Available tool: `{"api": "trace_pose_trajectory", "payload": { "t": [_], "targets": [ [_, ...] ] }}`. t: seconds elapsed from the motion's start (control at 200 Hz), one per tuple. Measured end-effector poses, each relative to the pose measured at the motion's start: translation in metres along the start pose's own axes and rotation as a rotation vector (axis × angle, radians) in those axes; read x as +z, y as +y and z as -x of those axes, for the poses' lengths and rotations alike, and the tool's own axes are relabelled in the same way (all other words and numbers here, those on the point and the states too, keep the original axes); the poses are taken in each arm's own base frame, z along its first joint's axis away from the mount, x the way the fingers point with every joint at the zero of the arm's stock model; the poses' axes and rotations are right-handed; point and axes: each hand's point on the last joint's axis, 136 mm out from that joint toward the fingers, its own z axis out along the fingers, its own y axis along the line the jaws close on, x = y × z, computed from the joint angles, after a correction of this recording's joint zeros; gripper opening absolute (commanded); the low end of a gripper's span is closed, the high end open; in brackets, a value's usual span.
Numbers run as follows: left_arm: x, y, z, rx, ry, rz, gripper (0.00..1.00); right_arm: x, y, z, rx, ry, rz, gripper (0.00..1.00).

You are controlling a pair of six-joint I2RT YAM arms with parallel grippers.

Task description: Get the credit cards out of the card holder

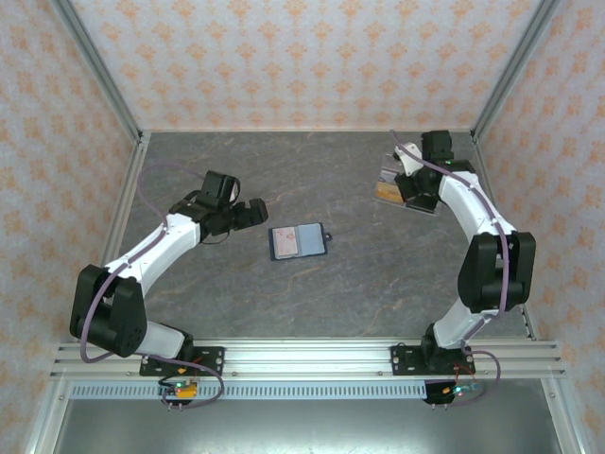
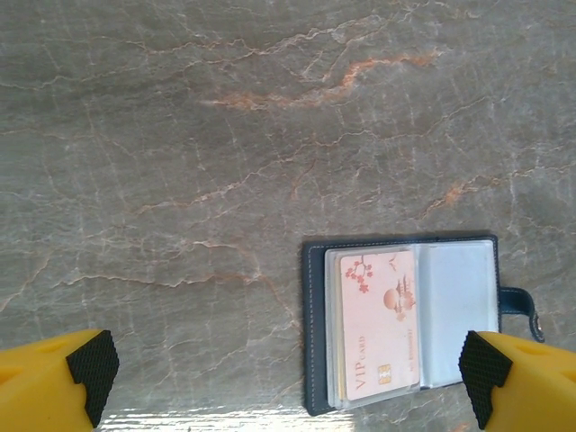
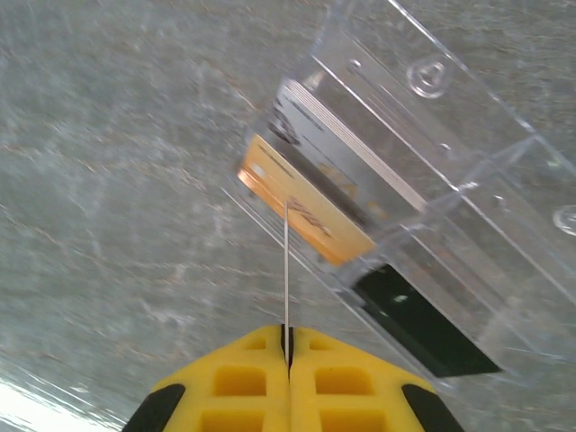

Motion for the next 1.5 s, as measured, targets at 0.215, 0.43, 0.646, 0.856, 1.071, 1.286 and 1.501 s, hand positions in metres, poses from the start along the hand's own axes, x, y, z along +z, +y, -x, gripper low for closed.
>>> {"api": "trace_pose_trajectory", "payload": {
  "t": [0.215, 0.43, 0.646, 0.856, 1.071, 1.286, 1.501],
  "targets": [
    [-0.005, -0.004, 0.007, 0.011, -0.009, 0.001, 1.00, 0.004, -0.030, -0.023, -0.134, 0.087, -0.005, 0.00],
    [0.000, -0.005, 0.010, 0.015, 0.001, 0.008, 1.00, 0.020, -0.034, -0.035, -0.231, 0.162, 0.034, 0.00],
    [0.003, -0.004, 0.008, 0.017, 0.012, 0.014, 1.00, 0.033, -0.039, -0.045, -0.278, 0.230, 0.042, 0.00],
    [0.003, -0.003, 0.007, 0.016, 0.014, 0.015, 1.00, 0.039, -0.045, -0.046, -0.305, 0.263, 0.034, 0.00],
    [0.004, -0.003, 0.007, 0.016, 0.016, 0.016, 1.00, 0.050, -0.044, -0.057, -0.316, 0.306, 0.051, 0.00],
    [0.003, -0.005, 0.009, 0.017, 0.013, 0.014, 1.00, 0.051, -0.044, -0.058, -0.318, 0.311, 0.058, 0.00],
    [0.003, -0.004, 0.009, 0.016, 0.016, 0.016, 1.00, 0.054, -0.038, -0.059, -0.319, 0.306, 0.091, 0.00]
  ]
}}
